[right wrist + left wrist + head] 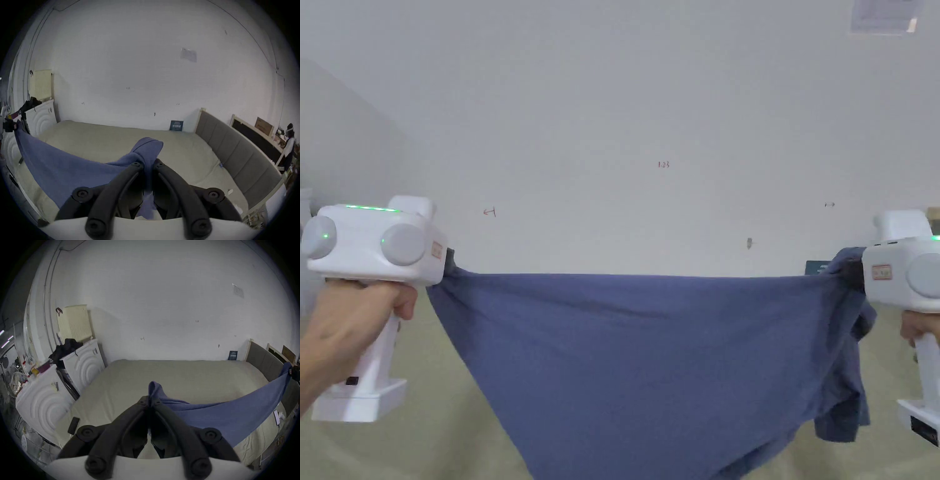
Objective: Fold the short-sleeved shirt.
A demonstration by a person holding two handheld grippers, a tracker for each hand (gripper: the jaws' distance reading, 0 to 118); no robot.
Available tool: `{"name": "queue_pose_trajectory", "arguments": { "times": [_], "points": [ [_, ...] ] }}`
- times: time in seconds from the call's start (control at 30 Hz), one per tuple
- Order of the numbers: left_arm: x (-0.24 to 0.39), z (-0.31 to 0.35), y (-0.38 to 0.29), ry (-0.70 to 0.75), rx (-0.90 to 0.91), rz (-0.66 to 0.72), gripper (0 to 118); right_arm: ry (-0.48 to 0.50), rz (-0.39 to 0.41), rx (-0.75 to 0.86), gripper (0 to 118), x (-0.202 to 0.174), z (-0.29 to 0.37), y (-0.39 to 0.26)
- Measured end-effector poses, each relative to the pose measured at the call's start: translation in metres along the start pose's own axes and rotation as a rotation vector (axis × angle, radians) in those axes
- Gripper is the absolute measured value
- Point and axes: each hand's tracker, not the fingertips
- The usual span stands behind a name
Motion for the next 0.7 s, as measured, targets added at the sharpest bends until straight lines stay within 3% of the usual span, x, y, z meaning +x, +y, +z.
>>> {"name": "queue_pose_trajectory", "arguments": {
  "times": [0.33,0.53,0.7],
  "points": [
    [0.032,-0.056,0.087,0.039,0.058,0.024,0,-0.032,-0.126,0.025,9,0.021,-0.076,0.073],
    [0.055,-0.109,0.125,0.086,0.086,0.01,0,-0.05,-0.119,0.027,9,0.023,-0.155,0.103],
    [0.071,-0.162,0.12,0.103,0.068,-0.029,0,-0.069,-0.081,0.006,9,0.01,-0.195,0.088]
  ]
}}
